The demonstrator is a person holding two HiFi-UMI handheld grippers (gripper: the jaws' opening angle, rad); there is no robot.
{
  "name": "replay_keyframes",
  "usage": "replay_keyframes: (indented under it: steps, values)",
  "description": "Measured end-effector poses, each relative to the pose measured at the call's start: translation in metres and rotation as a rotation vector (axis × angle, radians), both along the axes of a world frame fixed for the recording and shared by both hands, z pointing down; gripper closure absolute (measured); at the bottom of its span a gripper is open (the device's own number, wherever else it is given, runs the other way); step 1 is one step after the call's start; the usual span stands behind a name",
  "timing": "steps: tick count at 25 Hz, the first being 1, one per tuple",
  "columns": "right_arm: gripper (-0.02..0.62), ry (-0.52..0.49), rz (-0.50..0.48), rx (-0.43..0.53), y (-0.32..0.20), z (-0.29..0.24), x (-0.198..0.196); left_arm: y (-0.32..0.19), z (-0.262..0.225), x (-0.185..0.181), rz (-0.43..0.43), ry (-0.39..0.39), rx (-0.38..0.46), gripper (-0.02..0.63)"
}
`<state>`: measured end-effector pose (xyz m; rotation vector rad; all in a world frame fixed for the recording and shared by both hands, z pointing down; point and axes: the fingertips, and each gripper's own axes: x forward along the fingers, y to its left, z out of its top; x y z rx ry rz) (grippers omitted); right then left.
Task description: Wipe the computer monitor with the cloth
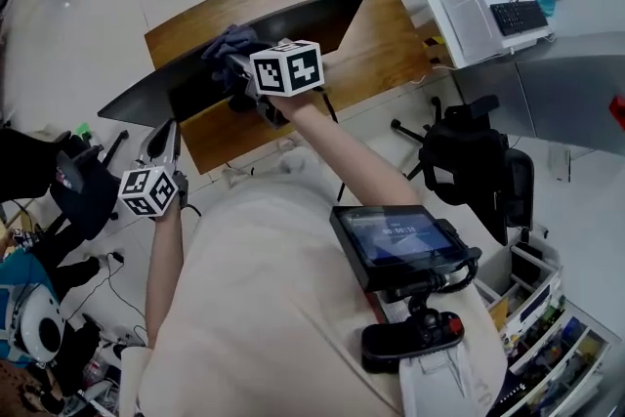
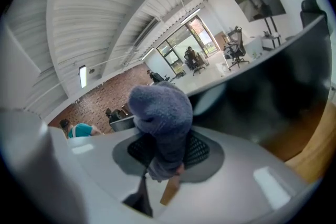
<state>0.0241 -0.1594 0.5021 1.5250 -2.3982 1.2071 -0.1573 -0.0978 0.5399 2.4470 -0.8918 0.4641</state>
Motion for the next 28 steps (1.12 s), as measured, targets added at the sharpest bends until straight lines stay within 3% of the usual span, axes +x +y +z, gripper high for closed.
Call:
replay_keyframes:
  steps: [9, 28]
  values:
    - [0.489, 0.144, -0.02, 0.042, 0.007, 0.004, 0.033, 0.0, -0.009, 0.022, -0.026, 0.012, -0.004, 0.626]
    - [0.489, 0.15, -0.042, 0.025, 0.012, 0.012, 0.096, 0.005, 0.002, 0.069, -0.094, 0.034, 0.005, 0.626]
